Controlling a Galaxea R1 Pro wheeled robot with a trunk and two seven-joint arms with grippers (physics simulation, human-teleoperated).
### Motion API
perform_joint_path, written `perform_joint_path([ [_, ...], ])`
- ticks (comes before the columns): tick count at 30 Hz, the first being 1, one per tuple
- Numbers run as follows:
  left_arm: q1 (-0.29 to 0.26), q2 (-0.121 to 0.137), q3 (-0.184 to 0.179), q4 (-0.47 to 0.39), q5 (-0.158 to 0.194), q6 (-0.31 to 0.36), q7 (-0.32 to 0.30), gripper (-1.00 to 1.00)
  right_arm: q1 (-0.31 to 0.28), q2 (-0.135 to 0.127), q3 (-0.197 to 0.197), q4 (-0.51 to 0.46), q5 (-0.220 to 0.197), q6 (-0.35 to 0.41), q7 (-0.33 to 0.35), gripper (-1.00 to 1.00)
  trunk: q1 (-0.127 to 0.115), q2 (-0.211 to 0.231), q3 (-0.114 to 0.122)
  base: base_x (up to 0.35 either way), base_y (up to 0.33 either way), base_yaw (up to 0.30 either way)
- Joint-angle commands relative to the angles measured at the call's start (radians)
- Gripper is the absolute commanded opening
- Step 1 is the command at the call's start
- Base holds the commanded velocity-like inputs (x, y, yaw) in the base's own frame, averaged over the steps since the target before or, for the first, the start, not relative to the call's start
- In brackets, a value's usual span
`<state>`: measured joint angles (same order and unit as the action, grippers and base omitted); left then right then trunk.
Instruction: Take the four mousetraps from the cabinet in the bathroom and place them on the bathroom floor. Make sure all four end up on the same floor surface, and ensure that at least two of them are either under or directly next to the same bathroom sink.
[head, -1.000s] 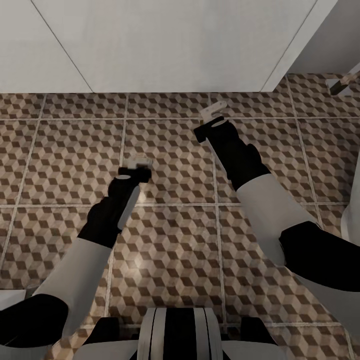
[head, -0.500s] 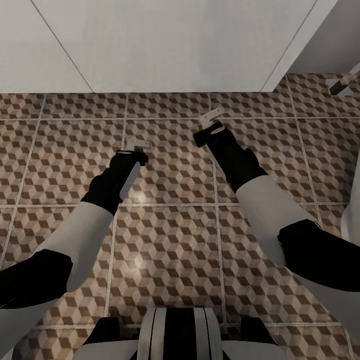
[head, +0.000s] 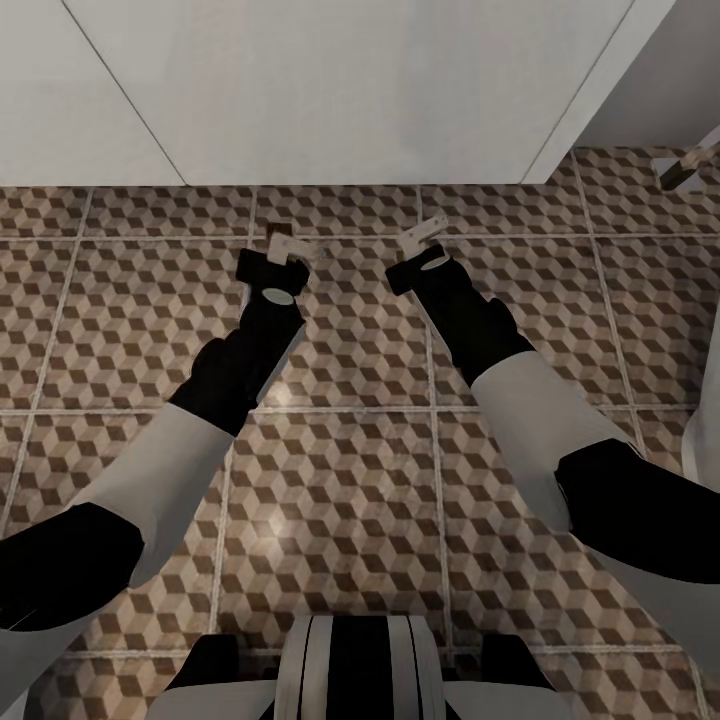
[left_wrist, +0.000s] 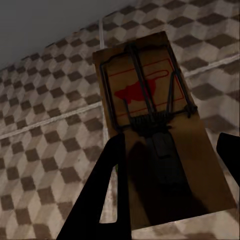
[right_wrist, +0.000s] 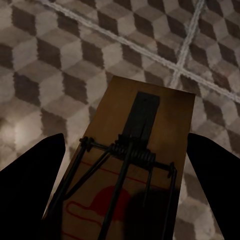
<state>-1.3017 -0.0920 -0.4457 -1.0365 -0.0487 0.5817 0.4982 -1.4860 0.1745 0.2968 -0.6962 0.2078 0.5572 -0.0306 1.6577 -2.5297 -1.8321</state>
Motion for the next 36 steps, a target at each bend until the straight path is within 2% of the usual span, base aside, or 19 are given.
perform_joint_path([
  [1, -0.001, -0.003, -0.006, -0.001, -0.016, 0.008, 0.028, -1.0, 0.0, 0.0, 0.002, -0.001, 0.002, 0.006, -0.003, -1.0, 0.0, 0.0, -0.001, 0.0, 0.0, 0.0],
  [4, 0.001, -0.007, -0.011, 0.003, -0.031, 0.007, 0.068, -1.0, 0.0, 0.0, 0.002, 0.0, 0.002, 0.006, -0.003, -1.0, 0.0, 0.0, -0.001, 0.0, 0.0, 0.0],
  [8, 0.004, -0.008, -0.013, 0.021, -0.032, 0.008, 0.078, -1.0, 0.0, 0.0, 0.002, 0.0, 0.002, 0.006, -0.002, -1.0, 0.0, 0.0, -0.001, 0.0, 0.0, 0.0],
  [12, 0.024, -0.005, -0.012, 0.002, -0.025, 0.006, 0.072, -1.0, 0.002, 0.0, 0.003, 0.0, 0.002, 0.005, -0.002, -1.0, 0.0, 0.0, -0.001, 0.0, 0.0, 0.0],
  [17, 0.028, -0.008, -0.009, -0.005, 0.014, 0.006, 0.061, -1.0, 0.004, 0.0, 0.002, 0.0, 0.002, 0.004, -0.001, -1.0, 0.0, 0.0, -0.001, 0.0, 0.0, 0.0],
  [19, 0.028, -0.009, -0.004, 0.003, 0.054, 0.005, 0.031, -1.0, 0.004, 0.0, 0.002, 0.0, 0.001, 0.003, 0.0, -1.0, 0.0, 0.0, -0.001, 0.0, 0.0, 0.0],
  [21, 0.028, -0.009, -0.001, 0.042, 0.092, 0.004, -0.005, -1.0, 0.004, 0.0, 0.003, 0.001, 0.0, -0.009, 0.0, -1.0, 0.0, 0.0, -0.001, 0.0, 0.0, 0.0],
  [23, 0.027, -0.011, 0.009, 0.111, 0.115, -0.001, -0.03, -1.0, 0.005, 0.0, 0.004, 0.002, -0.002, -0.027, 0.001, -1.0, 0.0, 0.0, -0.001, 0.0, 0.0, 0.0],
  [29, 0.027, -0.011, 0.076, 0.172, 0.128, -0.053, -0.043, -1.0, 0.006, 0.0, 0.004, 0.004, -0.002, -0.036, 0.001, -1.0, 0.0, 0.0, -0.001, 0.0, 0.0, 0.0],
  [32, 0.027, -0.008, 0.088, 0.166, 0.128, -0.107, -0.044, -1.0, 0.006, 0.0, 0.004, 0.013, -0.002, -0.037, 0.001, -1.0, 0.0, 0.0, -0.001, 0.0, 0.0, 0.0],
  [36, 0.027, -0.002, 0.087, 0.139, 0.127, -0.165, -0.043, -1.0, 0.008, 0.0, 0.004, 0.016, -0.002, -0.037, 0.001, -1.0, 0.0, 0.0, -0.001, 0.0, 0.0, 0.0],
])
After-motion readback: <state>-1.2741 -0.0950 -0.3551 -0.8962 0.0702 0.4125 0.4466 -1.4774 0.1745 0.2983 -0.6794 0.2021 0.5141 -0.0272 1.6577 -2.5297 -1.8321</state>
